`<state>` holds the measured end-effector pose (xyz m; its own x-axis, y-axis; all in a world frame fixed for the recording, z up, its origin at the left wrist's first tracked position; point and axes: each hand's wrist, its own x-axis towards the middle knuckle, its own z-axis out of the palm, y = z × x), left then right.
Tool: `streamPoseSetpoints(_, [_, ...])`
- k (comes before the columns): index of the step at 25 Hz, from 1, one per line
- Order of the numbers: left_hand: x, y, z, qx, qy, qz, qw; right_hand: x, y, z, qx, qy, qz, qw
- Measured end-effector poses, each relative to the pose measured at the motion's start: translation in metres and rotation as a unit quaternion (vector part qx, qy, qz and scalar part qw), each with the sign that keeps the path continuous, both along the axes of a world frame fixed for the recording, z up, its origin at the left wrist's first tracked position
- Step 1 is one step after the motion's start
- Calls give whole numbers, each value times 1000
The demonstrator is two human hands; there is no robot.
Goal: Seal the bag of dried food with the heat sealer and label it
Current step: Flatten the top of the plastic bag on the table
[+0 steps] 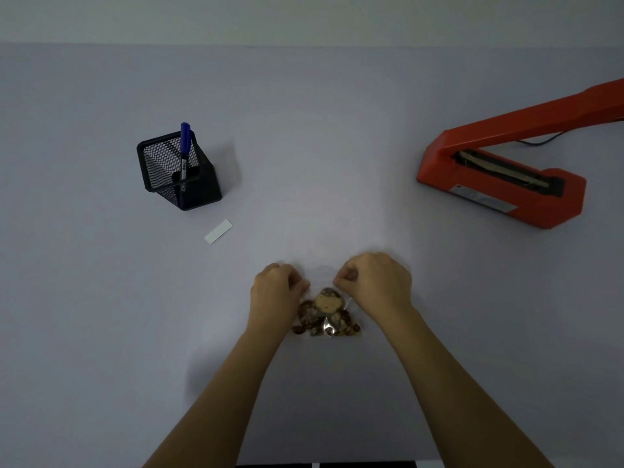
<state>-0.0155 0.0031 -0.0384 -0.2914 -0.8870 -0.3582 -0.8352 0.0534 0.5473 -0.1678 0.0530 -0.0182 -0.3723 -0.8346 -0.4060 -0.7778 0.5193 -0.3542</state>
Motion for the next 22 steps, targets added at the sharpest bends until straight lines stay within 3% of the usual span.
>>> streamPoseSetpoints(8, [-4, -9, -1, -42, 54, -139, 988, 6, -3, 1, -22, -7, 41, 999])
streamPoseSetpoints(15, [-9, -38, -2, -1, 13, -208, 978, 4, -18, -2, -14, -1, 109, 994])
streamPoseSetpoints(22, [-16, -59, 5, 36, -79, -237, 968, -5, -37, 0, 57, -1, 127, 990])
